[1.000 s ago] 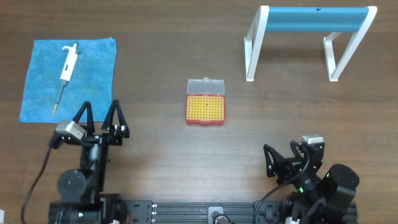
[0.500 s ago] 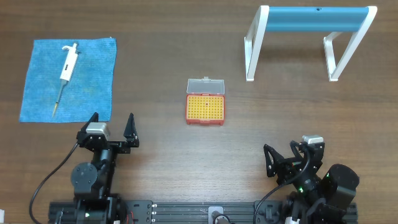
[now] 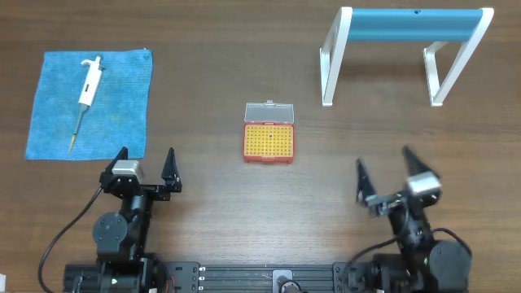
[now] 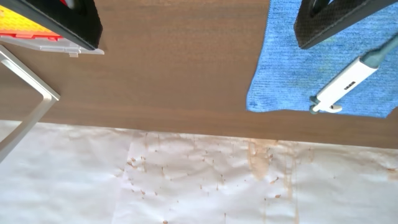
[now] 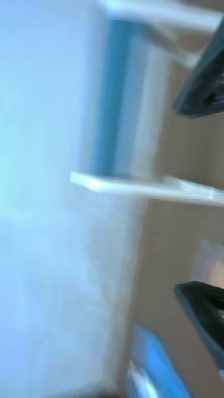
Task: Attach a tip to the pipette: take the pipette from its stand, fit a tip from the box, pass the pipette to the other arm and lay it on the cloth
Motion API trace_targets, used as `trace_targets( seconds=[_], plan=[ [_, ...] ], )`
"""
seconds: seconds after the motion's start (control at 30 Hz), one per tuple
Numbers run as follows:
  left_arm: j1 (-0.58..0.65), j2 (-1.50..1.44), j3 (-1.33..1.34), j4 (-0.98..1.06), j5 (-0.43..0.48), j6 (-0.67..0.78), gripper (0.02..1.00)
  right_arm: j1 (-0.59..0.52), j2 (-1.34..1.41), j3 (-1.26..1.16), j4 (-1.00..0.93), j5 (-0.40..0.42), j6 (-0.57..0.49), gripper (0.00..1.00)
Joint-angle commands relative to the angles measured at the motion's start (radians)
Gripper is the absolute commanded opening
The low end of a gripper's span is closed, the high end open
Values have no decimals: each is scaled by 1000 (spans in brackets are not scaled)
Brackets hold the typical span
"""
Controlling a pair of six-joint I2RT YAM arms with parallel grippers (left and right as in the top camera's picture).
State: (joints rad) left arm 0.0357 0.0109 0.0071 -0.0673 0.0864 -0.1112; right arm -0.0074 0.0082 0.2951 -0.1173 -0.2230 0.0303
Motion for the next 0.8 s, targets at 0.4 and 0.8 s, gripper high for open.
trace_targets(
  seconds=[0.4, 0.8],
  plan=[
    [-3, -8, -2, -7, -11, 12, 996, 34, -7, -291, 47, 238, -58, 858],
    [-3, -8, -2, -7, -11, 12, 996, 34, -7, -291, 47, 238, -58, 860]
  ],
)
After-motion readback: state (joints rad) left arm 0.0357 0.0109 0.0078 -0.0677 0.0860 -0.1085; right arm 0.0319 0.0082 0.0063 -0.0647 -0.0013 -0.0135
